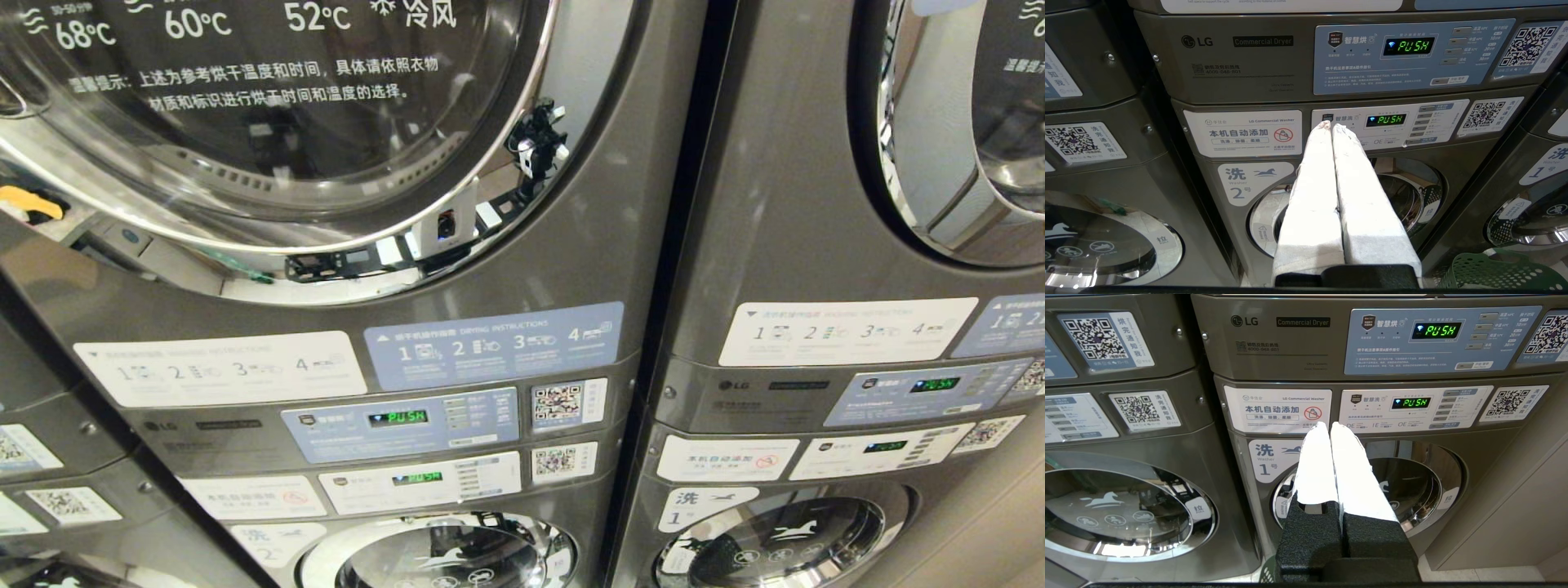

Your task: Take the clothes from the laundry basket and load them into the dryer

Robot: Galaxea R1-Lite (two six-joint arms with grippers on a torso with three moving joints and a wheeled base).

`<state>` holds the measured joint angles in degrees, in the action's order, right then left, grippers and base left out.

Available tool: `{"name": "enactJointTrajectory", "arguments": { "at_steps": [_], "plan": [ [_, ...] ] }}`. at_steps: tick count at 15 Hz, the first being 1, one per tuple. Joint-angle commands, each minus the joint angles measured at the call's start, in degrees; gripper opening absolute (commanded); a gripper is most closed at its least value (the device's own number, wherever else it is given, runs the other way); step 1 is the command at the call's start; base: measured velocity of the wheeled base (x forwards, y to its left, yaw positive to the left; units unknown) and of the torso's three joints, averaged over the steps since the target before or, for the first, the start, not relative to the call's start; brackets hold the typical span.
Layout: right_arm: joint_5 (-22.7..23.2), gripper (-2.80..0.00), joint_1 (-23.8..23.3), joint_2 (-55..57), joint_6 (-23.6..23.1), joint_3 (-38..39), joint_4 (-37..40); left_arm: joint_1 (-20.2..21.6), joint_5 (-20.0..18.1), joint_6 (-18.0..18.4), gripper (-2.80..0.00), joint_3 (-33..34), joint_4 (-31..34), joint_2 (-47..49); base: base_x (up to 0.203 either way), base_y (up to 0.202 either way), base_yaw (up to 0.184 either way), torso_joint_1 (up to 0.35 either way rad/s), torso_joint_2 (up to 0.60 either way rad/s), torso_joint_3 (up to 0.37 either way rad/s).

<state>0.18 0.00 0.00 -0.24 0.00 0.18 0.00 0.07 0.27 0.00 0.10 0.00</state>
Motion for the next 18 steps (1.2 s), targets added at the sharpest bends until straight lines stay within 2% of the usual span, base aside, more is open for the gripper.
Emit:
{"name": "enactJointTrajectory", "arguments": {
  "at_steps": [1,18],
  "plan": [
    [-0.01,-2.80,0.00,0.05,-0.02,0.00,0.00,0.00,0.01,0.00,-2.80,0.09,-0.01,0.00,0.000,0.000,0.000,0.000,0.00,0.000],
    [0.02,-2.80,0.00,0.00,-0.02,0.00,0.00,0.00,0.01,0.00,-2.80,0.09,-0.01,0.01,0.000,0.000,0.000,0.000,0.00,0.000]
  ]
}}
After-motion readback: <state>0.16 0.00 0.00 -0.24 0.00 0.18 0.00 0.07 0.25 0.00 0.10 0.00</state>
